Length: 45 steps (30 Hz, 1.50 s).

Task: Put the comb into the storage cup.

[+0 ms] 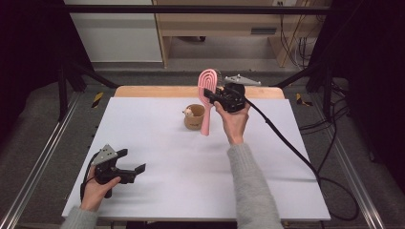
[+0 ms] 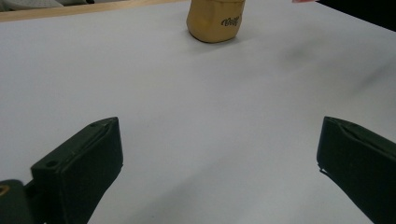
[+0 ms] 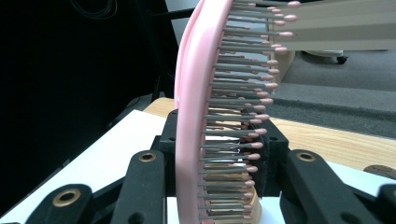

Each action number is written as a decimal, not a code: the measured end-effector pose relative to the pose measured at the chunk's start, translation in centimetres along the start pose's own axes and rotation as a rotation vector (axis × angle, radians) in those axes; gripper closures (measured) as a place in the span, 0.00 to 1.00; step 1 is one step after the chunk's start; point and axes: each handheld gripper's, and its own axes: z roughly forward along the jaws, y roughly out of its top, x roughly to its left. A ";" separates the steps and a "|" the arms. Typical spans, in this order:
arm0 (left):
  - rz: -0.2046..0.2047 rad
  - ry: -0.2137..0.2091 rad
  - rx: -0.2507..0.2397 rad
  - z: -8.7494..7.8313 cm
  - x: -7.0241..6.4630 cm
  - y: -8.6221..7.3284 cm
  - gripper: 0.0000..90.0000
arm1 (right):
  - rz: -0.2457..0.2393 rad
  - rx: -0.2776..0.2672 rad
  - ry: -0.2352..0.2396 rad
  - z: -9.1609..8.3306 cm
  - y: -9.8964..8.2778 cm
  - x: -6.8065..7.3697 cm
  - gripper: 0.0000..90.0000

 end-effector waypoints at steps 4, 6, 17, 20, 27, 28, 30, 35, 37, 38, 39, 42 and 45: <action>0.000 -0.001 0.000 0.0 0.0 0.0 0.01 | 0.006 0.004 -0.004 0.2 0.0 0.0 0.71; 0.002 -0.001 0.003 0.1 0.0 0.0 0.01 | 0.007 -0.001 0.000 0.2 0.1 0.0 0.71; 0.001 -0.003 0.003 0.1 0.0 -0.1 0.01 | 0.012 -0.035 -0.008 0.5 1.1 0.1 0.71; 0.002 -0.001 0.005 0.1 0.1 -0.1 0.01 | 0.010 -0.044 -0.010 0.7 1.3 0.0 0.71; 0.001 -0.001 0.007 0.2 0.1 -0.1 0.01 | 0.011 -0.056 -0.026 1.5 1.7 0.0 0.71; 0.001 -0.001 0.006 0.2 0.1 -0.1 0.01 | 0.008 -0.060 -0.029 1.6 1.7 0.0 0.71; 0.000 -0.001 0.006 0.2 0.1 -0.2 0.01 | 0.008 -0.064 -0.034 1.8 1.8 0.0 0.71; -0.002 -0.002 0.005 0.1 0.1 -0.2 0.01 | 0.020 -0.074 -0.041 2.2 2.1 -0.2 0.71; -0.001 -0.002 0.003 0.1 0.1 -0.2 0.01 | 0.021 -0.077 -0.047 2.3 2.1 -0.4 0.71; -0.002 -0.002 0.003 0.1 0.1 -0.2 0.01 | 0.023 -0.078 -0.051 2.3 2.2 -0.4 0.71; -0.002 -0.002 0.004 0.1 0.1 -0.2 0.01 | 0.023 -0.082 -0.054 2.4 2.2 -0.5 0.71; -0.004 -0.003 0.005 0.1 0.2 -0.2 0.01 | 0.027 -0.085 -0.060 2.7 2.3 -0.6 0.71; -0.003 -0.003 0.007 0.2 0.2 -0.2 0.01 | 0.023 -0.087 -0.060 3.0 2.4 -0.5 0.71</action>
